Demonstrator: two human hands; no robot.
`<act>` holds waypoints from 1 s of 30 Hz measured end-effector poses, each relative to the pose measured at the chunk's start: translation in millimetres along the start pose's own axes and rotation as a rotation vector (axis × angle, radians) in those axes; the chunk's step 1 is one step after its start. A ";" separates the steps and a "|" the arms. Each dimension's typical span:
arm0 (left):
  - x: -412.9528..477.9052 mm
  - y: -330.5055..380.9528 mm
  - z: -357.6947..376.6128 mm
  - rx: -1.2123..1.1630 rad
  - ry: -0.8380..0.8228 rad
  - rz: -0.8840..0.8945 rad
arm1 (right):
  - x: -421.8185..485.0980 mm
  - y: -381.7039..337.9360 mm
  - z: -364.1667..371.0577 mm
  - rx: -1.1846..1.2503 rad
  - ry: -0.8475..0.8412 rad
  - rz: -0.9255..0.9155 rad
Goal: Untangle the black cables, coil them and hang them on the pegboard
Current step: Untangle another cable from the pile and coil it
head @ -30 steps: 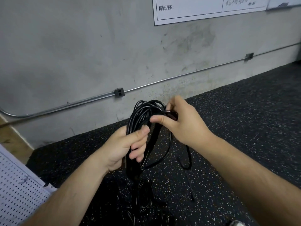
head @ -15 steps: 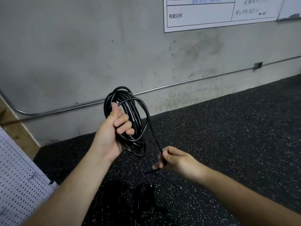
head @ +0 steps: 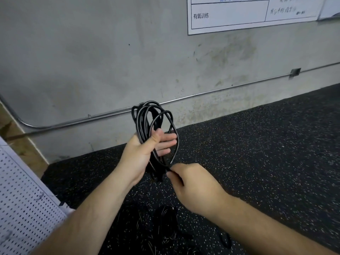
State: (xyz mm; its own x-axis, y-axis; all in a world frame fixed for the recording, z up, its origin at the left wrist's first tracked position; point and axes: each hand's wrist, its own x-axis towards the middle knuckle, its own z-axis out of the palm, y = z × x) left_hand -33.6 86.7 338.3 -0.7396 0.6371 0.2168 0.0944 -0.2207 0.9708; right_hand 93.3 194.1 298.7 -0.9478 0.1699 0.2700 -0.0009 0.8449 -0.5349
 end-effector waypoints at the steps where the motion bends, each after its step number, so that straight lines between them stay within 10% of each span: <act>1: -0.9 -1.3 1.5 0.054 -0.030 -0.006 | 0.9 -1.6 -1.4 -0.058 -0.010 -0.002; 17: 9.2 -6.3 -20.9 0.608 0.042 0.118 | -12.9 8.3 -49.6 0.433 -0.674 0.209; 23: 6.2 -12.7 -12.3 0.795 -0.056 0.063 | -9.5 6.7 -63.1 0.137 -0.188 0.012; 30: -9.4 -17.5 17.3 0.278 -0.162 -0.105 | 7.1 16.8 -64.3 0.028 0.219 0.078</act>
State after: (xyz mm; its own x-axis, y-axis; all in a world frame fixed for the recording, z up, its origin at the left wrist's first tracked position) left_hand -16.8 97.4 321.1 -0.6415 0.7597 0.1063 0.2180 0.0476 0.9748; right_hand 107.0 242.2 343.1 -0.8534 0.3428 0.3928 0.0580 0.8111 -0.5820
